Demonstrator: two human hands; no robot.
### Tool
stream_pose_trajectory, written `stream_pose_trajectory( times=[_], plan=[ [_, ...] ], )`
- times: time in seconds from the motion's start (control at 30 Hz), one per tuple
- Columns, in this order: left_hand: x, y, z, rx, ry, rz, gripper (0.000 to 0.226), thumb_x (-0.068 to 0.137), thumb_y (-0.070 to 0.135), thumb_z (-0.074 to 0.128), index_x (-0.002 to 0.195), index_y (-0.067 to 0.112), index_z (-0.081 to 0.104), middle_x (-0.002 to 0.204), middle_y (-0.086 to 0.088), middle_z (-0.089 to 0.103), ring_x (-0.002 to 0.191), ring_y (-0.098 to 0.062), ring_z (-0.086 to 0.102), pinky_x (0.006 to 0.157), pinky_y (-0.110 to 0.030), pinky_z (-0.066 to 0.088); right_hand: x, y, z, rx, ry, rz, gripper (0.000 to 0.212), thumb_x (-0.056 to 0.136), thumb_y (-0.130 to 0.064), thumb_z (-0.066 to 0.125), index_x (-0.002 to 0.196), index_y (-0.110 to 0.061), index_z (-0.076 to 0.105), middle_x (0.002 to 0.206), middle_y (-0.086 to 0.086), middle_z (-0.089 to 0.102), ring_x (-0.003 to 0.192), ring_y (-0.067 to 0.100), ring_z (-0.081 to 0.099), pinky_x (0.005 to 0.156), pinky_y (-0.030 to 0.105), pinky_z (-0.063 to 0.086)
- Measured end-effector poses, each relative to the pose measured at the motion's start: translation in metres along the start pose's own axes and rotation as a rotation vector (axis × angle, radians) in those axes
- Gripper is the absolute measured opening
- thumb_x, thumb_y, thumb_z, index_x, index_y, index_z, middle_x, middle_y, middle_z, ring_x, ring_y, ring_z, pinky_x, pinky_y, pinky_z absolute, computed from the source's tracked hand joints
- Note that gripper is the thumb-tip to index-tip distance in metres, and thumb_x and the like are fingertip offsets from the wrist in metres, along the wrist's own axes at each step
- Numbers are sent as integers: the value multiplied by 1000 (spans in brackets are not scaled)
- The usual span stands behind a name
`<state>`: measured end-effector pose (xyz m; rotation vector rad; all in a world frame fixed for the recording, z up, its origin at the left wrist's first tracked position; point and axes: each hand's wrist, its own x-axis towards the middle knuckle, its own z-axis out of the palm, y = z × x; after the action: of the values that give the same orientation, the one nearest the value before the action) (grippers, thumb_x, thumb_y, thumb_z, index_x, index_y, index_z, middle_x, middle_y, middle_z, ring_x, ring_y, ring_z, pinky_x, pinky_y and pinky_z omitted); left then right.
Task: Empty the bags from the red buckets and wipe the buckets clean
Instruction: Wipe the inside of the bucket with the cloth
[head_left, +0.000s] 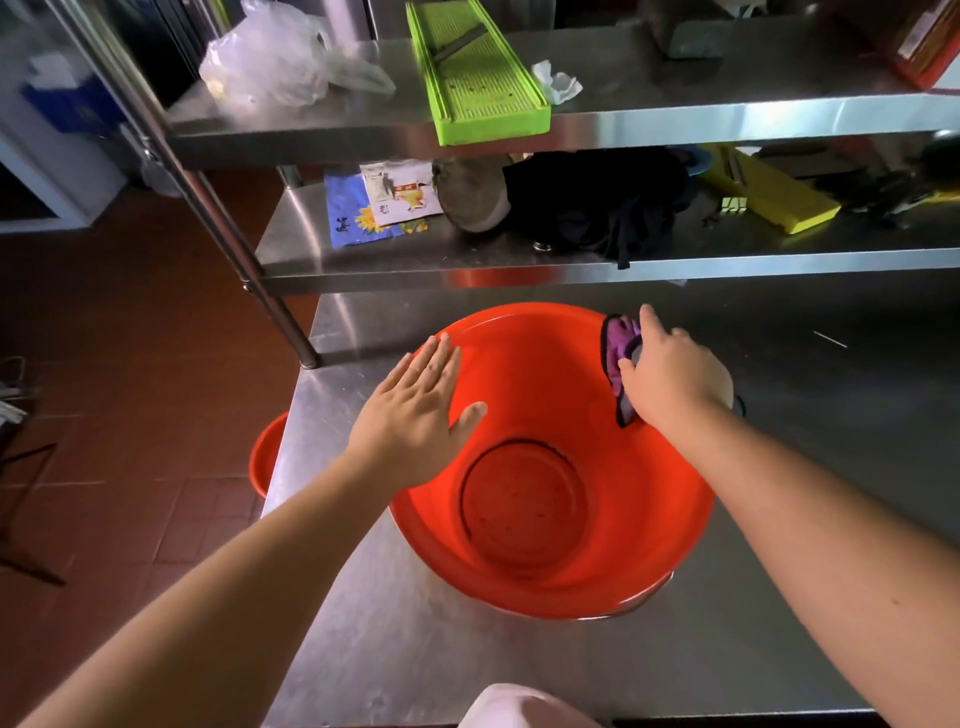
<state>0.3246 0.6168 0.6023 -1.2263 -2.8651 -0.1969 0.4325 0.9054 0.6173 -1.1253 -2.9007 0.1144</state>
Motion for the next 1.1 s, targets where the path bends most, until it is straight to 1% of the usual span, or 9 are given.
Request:
stream_pose_trajectory(
  times=[0.07, 0.17, 0.33, 0.47, 0.63, 0.73, 0.83, 0.97, 1.1],
  plan=[
    [1, 2, 0, -8, 11, -25, 88, 99, 70, 12, 166, 14, 17, 175, -2, 5, 160, -11, -5, 131, -35, 1, -3, 2, 2, -20, -10, 34, 72, 99, -41, 50, 159, -26, 13, 137, 14, 54, 109, 38, 62, 63, 38, 43],
    [2, 5, -2, -11, 1, -37, 87, 99, 70, 11, 167, 14, 15, 175, -1, 3, 160, -10, -6, 131, -33, -1, -20, 11, 1, 13, -13, 91, 71, 100, -36, 49, 159, -21, 13, 138, 15, 53, 110, 38, 62, 65, 39, 44],
    [2, 5, -2, -13, 8, -54, 82, 103, 67, 19, 167, 15, 13, 175, 0, 3, 160, -9, -7, 131, -34, 1, -69, 34, -4, 206, -69, 204, 58, 93, -38, 58, 144, -19, 36, 122, 20, 61, 106, 43, 63, 77, 44, 51],
    [3, 6, -2, -25, 1, -58, 81, 104, 66, 18, 167, 17, 11, 175, 1, 1, 160, -8, -9, 131, -34, 0, -98, 46, 2, 251, -57, 231, 53, 91, -39, 59, 136, -18, 43, 115, 18, 65, 100, 41, 64, 73, 39, 48],
    [-7, 13, -8, -65, -17, -113, 86, 101, 71, 14, 167, 16, 8, 175, -1, -1, 160, -10, -9, 131, -35, 1, -77, 47, 3, 272, -25, 214, 53, 85, -38, 64, 133, -23, 48, 113, 17, 67, 98, 40, 65, 70, 37, 45],
    [-18, 16, -10, -44, -16, -156, 94, 95, 77, 12, 167, 16, 12, 175, -3, 9, 162, -18, 3, 130, -41, 13, -48, 49, 2, 271, -40, 141, 58, 80, -39, 67, 135, -27, 50, 114, 17, 68, 98, 40, 66, 71, 37, 47],
    [-16, 8, -18, -44, 11, -141, 88, 98, 72, 23, 166, 16, 19, 173, -2, 21, 159, -23, 17, 125, -44, 22, -18, 49, -2, 258, -56, 37, 62, 78, -41, 66, 138, -32, 50, 119, 13, 69, 99, 38, 66, 70, 35, 48],
    [-8, -3, -18, -84, -67, -51, 83, 103, 64, 30, 168, 18, 6, 175, 2, -6, 160, -14, -12, 131, -36, -1, 10, 39, -8, 152, -56, -99, 64, 80, -42, 66, 141, -32, 47, 122, 12, 67, 104, 37, 63, 76, 39, 53],
    [-11, -1, -12, -167, -52, -84, 84, 103, 66, 30, 168, 20, 4, 174, 6, -11, 158, -8, -15, 128, -30, -1, 13, 32, -4, 129, -41, -91, 61, 85, -40, 64, 142, -31, 44, 122, 14, 63, 106, 38, 61, 76, 41, 51]
  ],
)
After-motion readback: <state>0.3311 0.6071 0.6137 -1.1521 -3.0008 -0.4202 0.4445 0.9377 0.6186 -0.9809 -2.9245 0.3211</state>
